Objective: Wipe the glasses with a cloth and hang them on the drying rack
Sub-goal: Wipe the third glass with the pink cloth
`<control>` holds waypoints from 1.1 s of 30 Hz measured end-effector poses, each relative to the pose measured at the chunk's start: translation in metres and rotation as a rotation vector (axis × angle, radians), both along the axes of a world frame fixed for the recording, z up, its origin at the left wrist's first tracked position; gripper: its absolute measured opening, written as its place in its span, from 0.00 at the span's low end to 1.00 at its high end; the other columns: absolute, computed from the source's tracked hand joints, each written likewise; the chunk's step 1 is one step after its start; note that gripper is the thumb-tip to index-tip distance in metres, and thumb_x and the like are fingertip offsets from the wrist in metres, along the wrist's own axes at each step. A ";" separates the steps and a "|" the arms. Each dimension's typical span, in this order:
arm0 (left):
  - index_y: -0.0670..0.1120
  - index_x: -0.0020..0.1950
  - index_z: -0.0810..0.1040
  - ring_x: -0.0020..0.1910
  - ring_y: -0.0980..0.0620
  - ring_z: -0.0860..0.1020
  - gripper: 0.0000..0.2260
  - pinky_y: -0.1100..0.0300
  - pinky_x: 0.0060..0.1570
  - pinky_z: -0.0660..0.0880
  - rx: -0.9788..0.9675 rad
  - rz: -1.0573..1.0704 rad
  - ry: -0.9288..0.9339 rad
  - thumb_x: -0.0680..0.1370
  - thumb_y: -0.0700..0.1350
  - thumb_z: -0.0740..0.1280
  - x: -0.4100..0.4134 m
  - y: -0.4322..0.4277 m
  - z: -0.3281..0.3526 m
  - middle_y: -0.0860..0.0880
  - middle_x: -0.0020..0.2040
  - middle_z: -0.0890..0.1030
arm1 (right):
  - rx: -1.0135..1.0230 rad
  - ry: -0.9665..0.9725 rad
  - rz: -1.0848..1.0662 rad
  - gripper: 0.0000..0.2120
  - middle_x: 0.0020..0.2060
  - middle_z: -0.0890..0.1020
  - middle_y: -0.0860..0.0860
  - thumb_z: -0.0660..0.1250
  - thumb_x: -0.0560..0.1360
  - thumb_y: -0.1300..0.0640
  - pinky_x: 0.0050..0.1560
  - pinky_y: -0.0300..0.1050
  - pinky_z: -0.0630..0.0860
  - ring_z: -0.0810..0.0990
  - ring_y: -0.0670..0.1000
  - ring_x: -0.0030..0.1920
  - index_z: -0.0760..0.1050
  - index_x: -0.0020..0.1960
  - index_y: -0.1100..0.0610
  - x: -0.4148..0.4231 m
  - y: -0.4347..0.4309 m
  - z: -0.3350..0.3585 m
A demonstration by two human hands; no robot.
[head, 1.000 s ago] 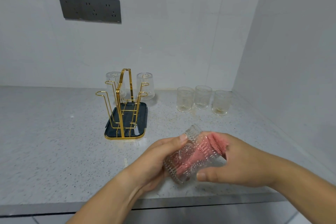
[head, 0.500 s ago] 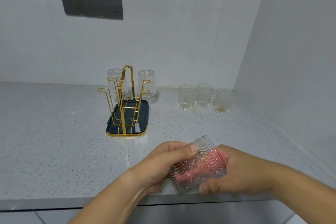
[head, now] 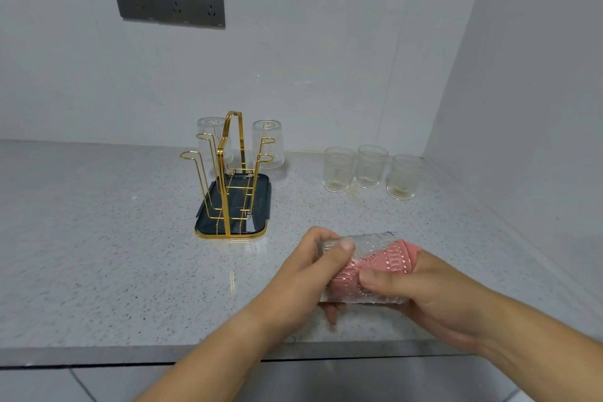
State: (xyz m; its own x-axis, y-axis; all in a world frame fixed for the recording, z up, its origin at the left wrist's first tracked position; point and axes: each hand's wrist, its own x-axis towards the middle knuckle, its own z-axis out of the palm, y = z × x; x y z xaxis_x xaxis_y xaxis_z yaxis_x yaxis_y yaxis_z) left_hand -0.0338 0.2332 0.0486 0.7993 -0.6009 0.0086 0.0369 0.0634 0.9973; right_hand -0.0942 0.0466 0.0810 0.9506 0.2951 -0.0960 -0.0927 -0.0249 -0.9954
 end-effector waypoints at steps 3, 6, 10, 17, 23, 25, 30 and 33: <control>0.46 0.48 0.75 0.31 0.48 0.78 0.22 0.57 0.26 0.72 -0.040 0.107 0.009 0.72 0.65 0.68 0.001 -0.004 0.002 0.45 0.40 0.81 | -0.139 -0.100 0.135 0.16 0.61 0.85 0.57 0.70 0.78 0.59 0.68 0.48 0.75 0.83 0.57 0.64 0.81 0.65 0.57 -0.006 0.004 0.010; 0.41 0.46 0.80 0.26 0.48 0.74 0.25 0.61 0.23 0.66 -0.059 0.060 0.258 0.74 0.65 0.67 0.003 -0.005 0.011 0.44 0.33 0.79 | -0.597 -0.328 0.188 0.13 0.60 0.85 0.45 0.72 0.80 0.56 0.67 0.41 0.75 0.82 0.46 0.63 0.82 0.64 0.50 -0.006 0.009 0.017; 0.49 0.33 0.84 0.22 0.50 0.71 0.24 0.64 0.23 0.62 -0.073 -0.032 0.446 0.78 0.63 0.63 0.006 -0.003 0.016 0.46 0.30 0.78 | -1.247 -0.697 0.221 0.19 0.66 0.77 0.33 0.62 0.80 0.35 0.74 0.42 0.63 0.71 0.38 0.68 0.75 0.68 0.37 -0.001 0.006 0.009; 0.45 0.43 0.76 0.26 0.53 0.74 0.22 0.61 0.23 0.67 -0.059 0.133 0.086 0.78 0.64 0.64 0.008 -0.007 0.002 0.49 0.32 0.77 | -0.352 -0.240 0.023 0.12 0.56 0.88 0.51 0.68 0.80 0.65 0.66 0.45 0.78 0.85 0.50 0.60 0.84 0.61 0.56 -0.002 0.016 -0.001; 0.44 0.49 0.73 0.30 0.54 0.75 0.22 0.60 0.26 0.72 0.018 0.228 -0.125 0.75 0.63 0.65 0.008 -0.008 0.003 0.47 0.39 0.76 | 0.093 0.015 -0.028 0.16 0.60 0.85 0.61 0.69 0.78 0.57 0.68 0.51 0.77 0.83 0.59 0.63 0.81 0.63 0.61 0.005 0.014 -0.003; 0.41 0.49 0.77 0.25 0.52 0.74 0.24 0.62 0.21 0.68 -0.003 0.169 0.123 0.78 0.64 0.64 0.011 -0.010 0.011 0.45 0.35 0.78 | -0.179 -0.171 -0.038 0.11 0.56 0.87 0.55 0.68 0.81 0.59 0.65 0.44 0.78 0.85 0.53 0.60 0.83 0.61 0.57 0.003 0.015 -0.003; 0.45 0.37 0.83 0.21 0.51 0.72 0.26 0.68 0.20 0.64 0.063 -0.050 0.529 0.81 0.63 0.60 0.015 -0.003 0.021 0.46 0.29 0.79 | -0.646 -0.512 0.014 0.10 0.52 0.86 0.36 0.70 0.80 0.60 0.60 0.32 0.76 0.84 0.40 0.57 0.85 0.56 0.48 -0.002 0.019 -0.004; 0.44 0.48 0.87 0.29 0.49 0.77 0.34 0.62 0.27 0.70 0.078 -0.205 0.440 0.79 0.72 0.56 0.019 0.003 0.014 0.44 0.37 0.82 | -0.525 -0.376 0.001 0.10 0.54 0.88 0.44 0.67 0.82 0.58 0.63 0.40 0.77 0.85 0.44 0.58 0.86 0.58 0.51 -0.002 0.014 -0.005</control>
